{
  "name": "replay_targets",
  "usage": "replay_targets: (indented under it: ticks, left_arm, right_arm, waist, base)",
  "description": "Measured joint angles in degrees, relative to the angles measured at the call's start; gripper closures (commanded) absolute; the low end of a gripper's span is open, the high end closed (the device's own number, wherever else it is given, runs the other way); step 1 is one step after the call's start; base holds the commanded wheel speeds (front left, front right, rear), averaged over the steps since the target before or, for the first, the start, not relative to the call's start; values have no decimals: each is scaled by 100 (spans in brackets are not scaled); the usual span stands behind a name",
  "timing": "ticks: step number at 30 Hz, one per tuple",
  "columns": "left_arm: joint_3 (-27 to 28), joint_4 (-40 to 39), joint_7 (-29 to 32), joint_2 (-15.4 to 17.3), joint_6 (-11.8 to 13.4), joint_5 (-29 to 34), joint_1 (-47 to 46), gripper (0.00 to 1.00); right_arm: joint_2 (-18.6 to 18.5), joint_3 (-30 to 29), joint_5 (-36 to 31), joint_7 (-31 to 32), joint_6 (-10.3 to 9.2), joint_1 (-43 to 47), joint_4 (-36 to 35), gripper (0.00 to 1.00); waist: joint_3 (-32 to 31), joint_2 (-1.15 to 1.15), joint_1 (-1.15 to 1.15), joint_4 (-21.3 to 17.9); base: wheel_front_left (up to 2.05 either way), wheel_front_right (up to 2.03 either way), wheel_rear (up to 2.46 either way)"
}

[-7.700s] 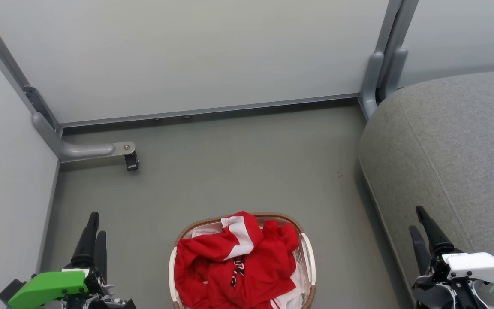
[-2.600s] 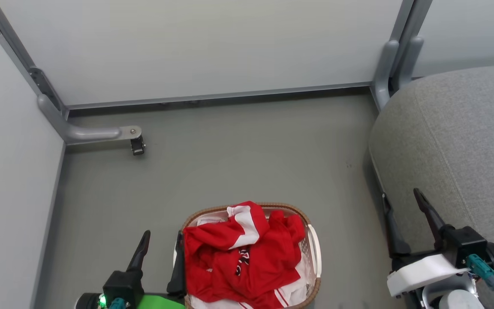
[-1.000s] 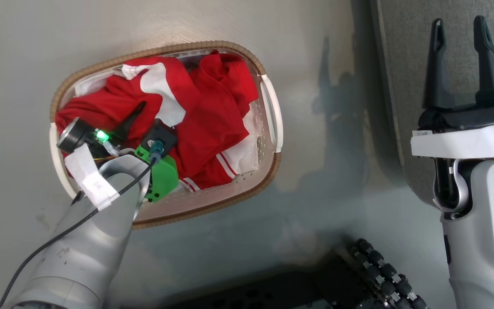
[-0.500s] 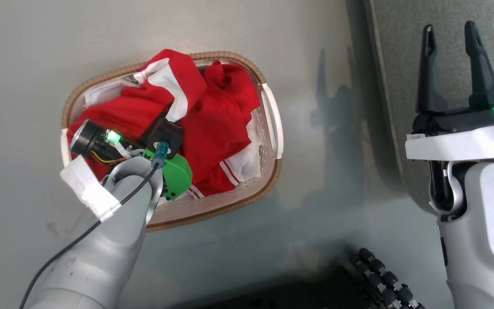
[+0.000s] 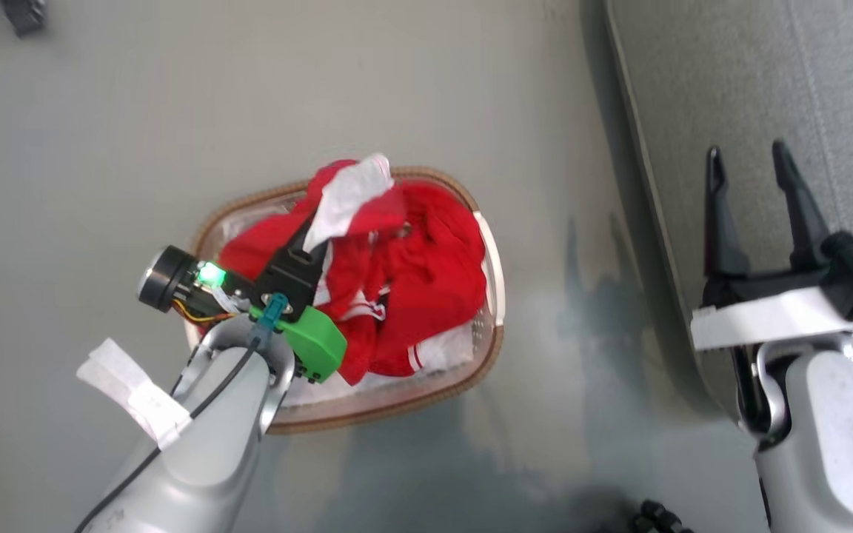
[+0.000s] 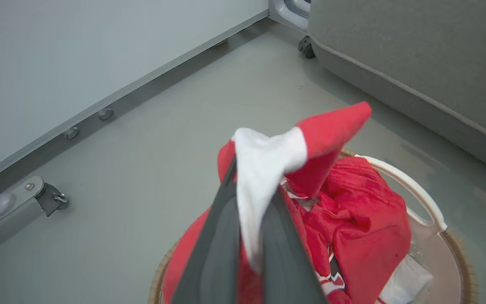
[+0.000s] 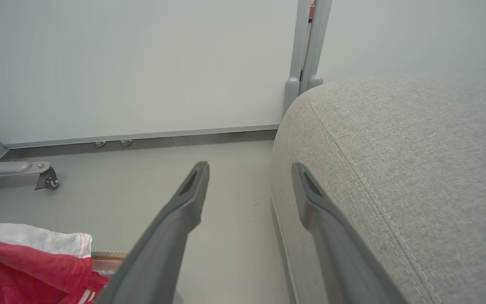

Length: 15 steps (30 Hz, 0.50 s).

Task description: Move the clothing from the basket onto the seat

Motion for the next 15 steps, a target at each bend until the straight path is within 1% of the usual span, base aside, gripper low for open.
replay_targets:
  ticks: [6, 15]
  left_arm:
    - [-155, -621, 1, 140, -199, -31, 275, 100]
    - [-403, -1249, 0, 450, -385, -132, 203, 100]
  right_arm:
    - [1, 21, -65, 0, -1, 577, 188, 0]
    - [2, 194, -68, 0, -1, 1206, 328, 0]
  waist:
    - [-741, 0, 0, 169]
    - [-1925, 0, 0, 380]
  base:
    - [0, 0, 0]
    - [0, 0, 0]
